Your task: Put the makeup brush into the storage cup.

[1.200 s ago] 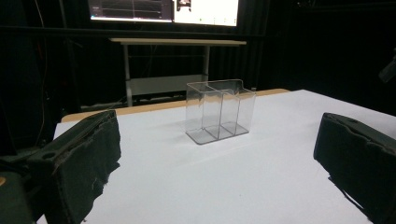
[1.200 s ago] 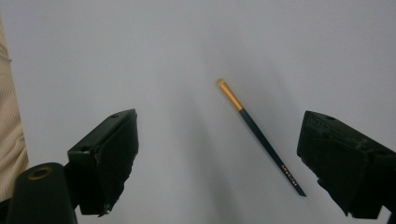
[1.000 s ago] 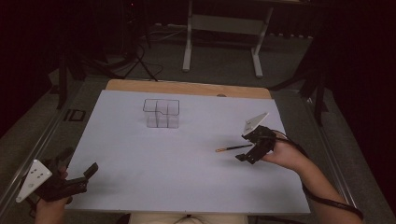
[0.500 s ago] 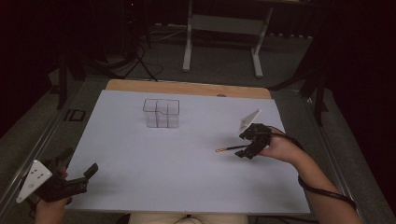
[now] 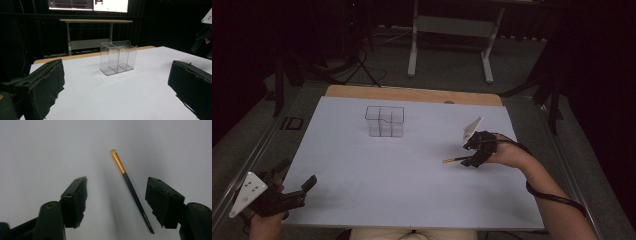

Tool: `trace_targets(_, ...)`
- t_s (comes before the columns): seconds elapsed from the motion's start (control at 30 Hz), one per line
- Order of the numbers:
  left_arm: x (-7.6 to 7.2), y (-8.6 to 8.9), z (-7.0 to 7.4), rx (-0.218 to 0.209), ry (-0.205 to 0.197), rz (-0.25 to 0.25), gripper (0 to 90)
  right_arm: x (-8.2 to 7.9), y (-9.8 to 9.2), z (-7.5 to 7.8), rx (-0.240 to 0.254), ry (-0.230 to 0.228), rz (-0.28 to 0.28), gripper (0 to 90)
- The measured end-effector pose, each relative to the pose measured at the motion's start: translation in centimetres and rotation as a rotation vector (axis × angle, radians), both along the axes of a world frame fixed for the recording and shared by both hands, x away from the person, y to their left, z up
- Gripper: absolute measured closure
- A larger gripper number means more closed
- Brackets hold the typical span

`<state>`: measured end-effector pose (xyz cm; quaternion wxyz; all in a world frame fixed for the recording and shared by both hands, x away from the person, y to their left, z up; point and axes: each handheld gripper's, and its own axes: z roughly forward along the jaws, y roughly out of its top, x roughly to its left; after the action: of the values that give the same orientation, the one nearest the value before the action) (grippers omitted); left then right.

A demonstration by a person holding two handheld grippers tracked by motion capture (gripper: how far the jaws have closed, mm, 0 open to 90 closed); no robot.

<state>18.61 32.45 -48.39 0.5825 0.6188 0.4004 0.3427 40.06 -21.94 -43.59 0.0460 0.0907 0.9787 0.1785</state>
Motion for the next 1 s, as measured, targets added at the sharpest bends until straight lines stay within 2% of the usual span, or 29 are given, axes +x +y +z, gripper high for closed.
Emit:
trace_targets(0.13,0.0,0.0,0.0,0.0,0.001,-0.002,1.5,0.3,0.3,-0.3,-0.018,0.017,0.02,37.0)
trace_targets(0.37,0.0,0.1,0.0,-0.003,0.001,-0.001,1.5,0.9,1.1,-1.1,-0.04,0.016,0.058,43.9)
trace_targets(0.5,0.0,0.1,0.0,-0.003,0.003,0.0,1.5,1.3,1.5,-1.7,-0.052,0.036,0.078,47.1)
trace_targets(0.73,-0.1,0.1,0.0,-0.007,0.003,0.005,1.5,1.7,2.3,-2.7,-0.083,0.006,0.143,49.9)
trace_targets(0.9,-0.2,0.1,0.0,-0.006,0.008,0.01,1.5,2.0,2.6,-3.3,-0.112,0.014,0.153,54.1)
trace_targets(1.0,-0.3,0.1,0.0,-0.005,0.008,0.01,1.5,2.2,2.7,-3.5,-0.126,-0.003,0.169,55.3)
